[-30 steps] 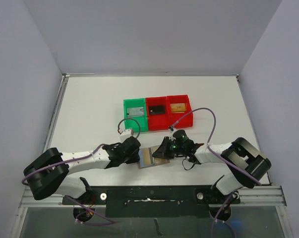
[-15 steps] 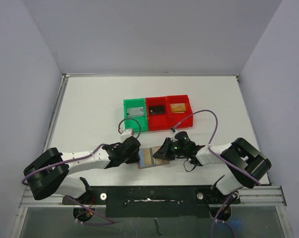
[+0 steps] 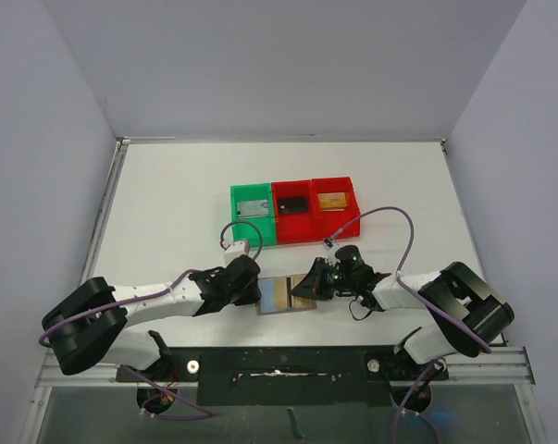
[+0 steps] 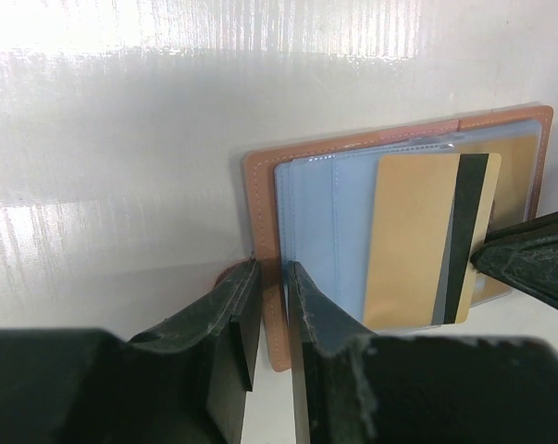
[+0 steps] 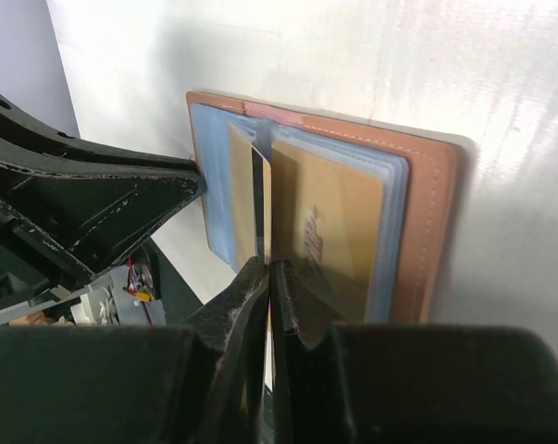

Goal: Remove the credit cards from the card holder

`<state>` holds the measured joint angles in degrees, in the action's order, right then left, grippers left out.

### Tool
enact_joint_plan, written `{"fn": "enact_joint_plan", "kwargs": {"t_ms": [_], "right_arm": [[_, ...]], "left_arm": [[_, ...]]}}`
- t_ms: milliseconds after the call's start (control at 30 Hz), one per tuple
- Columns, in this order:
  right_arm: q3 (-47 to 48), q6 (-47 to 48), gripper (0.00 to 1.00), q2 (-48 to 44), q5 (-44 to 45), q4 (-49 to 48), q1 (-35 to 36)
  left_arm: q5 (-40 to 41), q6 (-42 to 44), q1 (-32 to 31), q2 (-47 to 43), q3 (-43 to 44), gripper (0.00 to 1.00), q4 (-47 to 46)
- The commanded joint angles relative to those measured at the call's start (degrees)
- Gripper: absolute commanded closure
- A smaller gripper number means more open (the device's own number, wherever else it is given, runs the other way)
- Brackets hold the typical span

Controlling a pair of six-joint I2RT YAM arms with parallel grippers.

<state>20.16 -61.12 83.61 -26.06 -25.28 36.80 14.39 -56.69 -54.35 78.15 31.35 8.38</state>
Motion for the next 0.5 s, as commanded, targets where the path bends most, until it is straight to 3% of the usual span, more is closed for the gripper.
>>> {"fn": "enact_joint_plan", "kwargs": {"t_ms": [0, 133, 333, 467], "right_arm": [[-1.34, -1.34, 0.95, -1.93, -1.92, -4.18, -1.14], [-1.07, -0.92, 0.95, -1.28, -1.91, -4.08, -1.2], [0.22, -0.54, 0.94, -0.27, -2.38, -4.13, -0.99], [2.84, 1.21, 0.94, 0.8, -2.32, -2.06, -0.16]], "left_arm": [[-1.38, 0.36, 0.29, 2.83, -3.06, 0.86, -0.17], [-1.45, 0.28, 0.29, 2.22, -3.31, 0.84, -0.45], [-4.05, -0.26, 0.21, -1.59, -2.79, 0.59, -2.63], [-4.45, -0.27, 0.21, -4.32, -1.92, 0.5, -3.32]]}}
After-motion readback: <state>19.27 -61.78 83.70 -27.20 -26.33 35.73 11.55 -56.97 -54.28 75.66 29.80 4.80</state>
